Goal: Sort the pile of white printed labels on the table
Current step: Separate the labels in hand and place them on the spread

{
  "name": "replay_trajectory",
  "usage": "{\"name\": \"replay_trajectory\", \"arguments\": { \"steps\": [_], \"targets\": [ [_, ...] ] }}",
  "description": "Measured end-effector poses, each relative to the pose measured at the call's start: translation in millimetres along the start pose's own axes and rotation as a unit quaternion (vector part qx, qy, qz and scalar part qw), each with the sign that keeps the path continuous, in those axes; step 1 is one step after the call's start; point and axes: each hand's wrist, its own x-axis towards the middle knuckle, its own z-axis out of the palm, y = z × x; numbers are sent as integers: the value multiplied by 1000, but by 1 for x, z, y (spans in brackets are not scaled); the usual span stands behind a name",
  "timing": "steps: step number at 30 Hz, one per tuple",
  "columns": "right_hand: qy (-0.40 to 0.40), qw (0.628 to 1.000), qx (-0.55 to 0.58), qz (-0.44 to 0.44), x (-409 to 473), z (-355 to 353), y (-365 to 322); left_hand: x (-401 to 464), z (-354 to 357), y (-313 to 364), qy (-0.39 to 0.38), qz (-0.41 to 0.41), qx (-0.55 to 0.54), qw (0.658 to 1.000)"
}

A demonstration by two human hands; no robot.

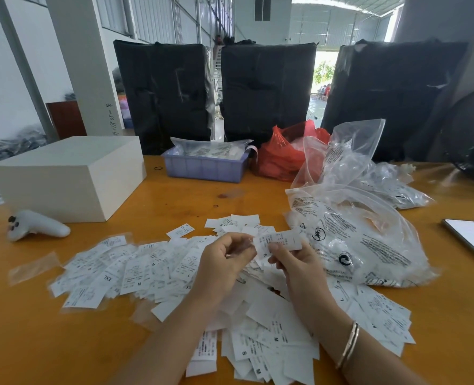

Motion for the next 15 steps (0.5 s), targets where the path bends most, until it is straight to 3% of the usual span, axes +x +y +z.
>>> {"name": "replay_trajectory", "arguments": {
  "steps": [4, 11, 15],
  "targets": [
    [13, 1000, -26, -7, 0, 0, 2, 0, -2, 1, 6, 2, -5, 1000],
    [62, 992, 110, 1, 6, -9, -1, 0, -1, -1, -10, -6, -24, 1000],
    [54, 997, 57, -14, 4, -6, 1, -1, 1, -2, -11, -2, -19, 1000]
  ]
}}
